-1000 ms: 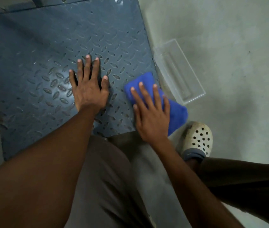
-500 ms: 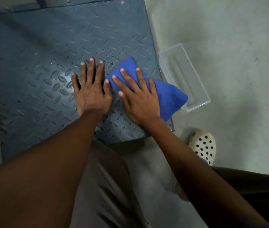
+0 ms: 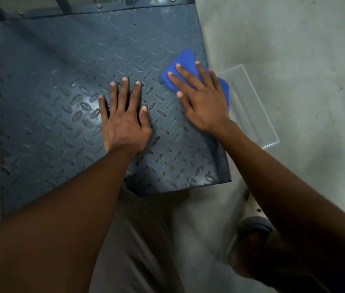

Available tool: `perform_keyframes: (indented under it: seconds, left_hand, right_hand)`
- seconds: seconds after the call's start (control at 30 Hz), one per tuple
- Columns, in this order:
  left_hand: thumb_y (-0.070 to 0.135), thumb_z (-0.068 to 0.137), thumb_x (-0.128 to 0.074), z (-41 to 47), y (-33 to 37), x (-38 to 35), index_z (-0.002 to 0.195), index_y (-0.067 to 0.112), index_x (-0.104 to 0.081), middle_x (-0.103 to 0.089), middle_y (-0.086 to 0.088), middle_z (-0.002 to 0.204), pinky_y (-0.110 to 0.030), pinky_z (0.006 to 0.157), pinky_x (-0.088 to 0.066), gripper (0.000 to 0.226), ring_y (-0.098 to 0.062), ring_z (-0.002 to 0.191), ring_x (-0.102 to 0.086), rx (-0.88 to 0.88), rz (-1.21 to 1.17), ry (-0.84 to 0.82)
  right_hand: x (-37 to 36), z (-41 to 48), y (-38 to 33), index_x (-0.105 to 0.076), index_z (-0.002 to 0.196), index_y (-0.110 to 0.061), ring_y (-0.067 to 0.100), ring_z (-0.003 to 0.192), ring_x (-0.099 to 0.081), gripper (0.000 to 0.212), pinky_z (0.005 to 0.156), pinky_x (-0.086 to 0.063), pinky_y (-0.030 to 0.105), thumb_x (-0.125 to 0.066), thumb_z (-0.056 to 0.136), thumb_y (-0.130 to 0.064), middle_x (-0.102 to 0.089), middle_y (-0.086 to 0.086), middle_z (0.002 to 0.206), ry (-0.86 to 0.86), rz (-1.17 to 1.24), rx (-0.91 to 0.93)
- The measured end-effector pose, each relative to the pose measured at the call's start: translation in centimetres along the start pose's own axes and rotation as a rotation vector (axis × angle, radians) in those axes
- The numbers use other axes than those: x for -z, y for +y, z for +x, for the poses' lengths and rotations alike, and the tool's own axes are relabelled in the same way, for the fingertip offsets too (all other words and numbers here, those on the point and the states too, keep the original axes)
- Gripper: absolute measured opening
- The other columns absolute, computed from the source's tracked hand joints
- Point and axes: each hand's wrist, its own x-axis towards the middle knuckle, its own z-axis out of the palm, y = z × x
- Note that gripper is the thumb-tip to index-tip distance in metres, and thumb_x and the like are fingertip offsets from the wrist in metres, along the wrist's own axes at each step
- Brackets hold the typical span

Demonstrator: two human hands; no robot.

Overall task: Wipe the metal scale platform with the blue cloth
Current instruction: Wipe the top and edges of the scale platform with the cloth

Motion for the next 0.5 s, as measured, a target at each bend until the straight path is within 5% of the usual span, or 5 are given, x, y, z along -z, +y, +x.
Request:
perform_keyframes:
  seconds: [0.07,0.2,0.3,0.43,0.5]
  left_hand:
    - [0.045,0.109,-0.023,0.4,0.0,0.1,0.172,0.028,-0.013,-0.004,-0.003,0.181,-0.057,0.134,0.001,0.066,-0.029,0.168,0.002,-0.002,-0.011,-0.002]
    - [0.044,0.109,-0.022,1.2,0.1,0.1,0.173,0.028,-0.011,-0.004,-0.004,0.181,-0.055,0.135,0.002,0.066,-0.029,0.168,0.003,0.000,0.006,0.000]
    - [0.040,0.112,-0.024,2.3,0.1,0.0,0.173,0.028,-0.010,-0.002,-0.003,0.181,-0.055,0.134,0.004,0.063,-0.029,0.168,0.004,0.004,0.004,0.006]
    - [0.040,0.113,-0.023,3.6,-0.1,-0.1,0.173,0.028,-0.009,0.000,-0.002,0.182,-0.055,0.134,0.005,0.063,-0.028,0.168,0.004,0.011,0.029,0.019]
    - [0.040,0.113,-0.023,4.3,0.0,-0.1,0.173,0.028,-0.009,0.000,-0.001,0.181,-0.054,0.134,0.006,0.062,-0.027,0.168,0.004,0.010,0.033,0.015]
  right_hand:
    - [0.2,0.5,1.4,-0.037,0.164,-0.040,0.031,0.162,-0.024,0.050,0.131,-0.021,0.050,-0.033,0.114,-0.044,-0.033,-0.012,0.172,-0.013,0.001,0.136]
    - [0.4,2.4,0.1,-0.031,0.166,-0.037,0.036,0.163,-0.021,0.054,0.133,-0.019,0.054,-0.028,0.113,-0.043,-0.026,-0.007,0.175,0.011,0.018,-0.154]
    - [0.6,2.6,-0.2,-0.025,0.168,-0.038,0.032,0.164,-0.017,0.054,0.133,-0.015,0.049,-0.025,0.114,-0.041,-0.023,-0.011,0.176,-0.063,-0.030,0.162]
    - [0.9,4.8,-0.2,-0.025,0.168,-0.039,0.031,0.165,-0.013,0.053,0.133,-0.015,0.051,-0.027,0.115,-0.041,-0.021,-0.011,0.177,-0.036,0.034,-0.136]
    - [0.4,5.1,-0.4,-0.026,0.168,-0.039,0.032,0.164,-0.016,0.053,0.133,-0.014,0.050,-0.028,0.114,-0.041,-0.023,-0.011,0.176,-0.070,0.011,0.059]
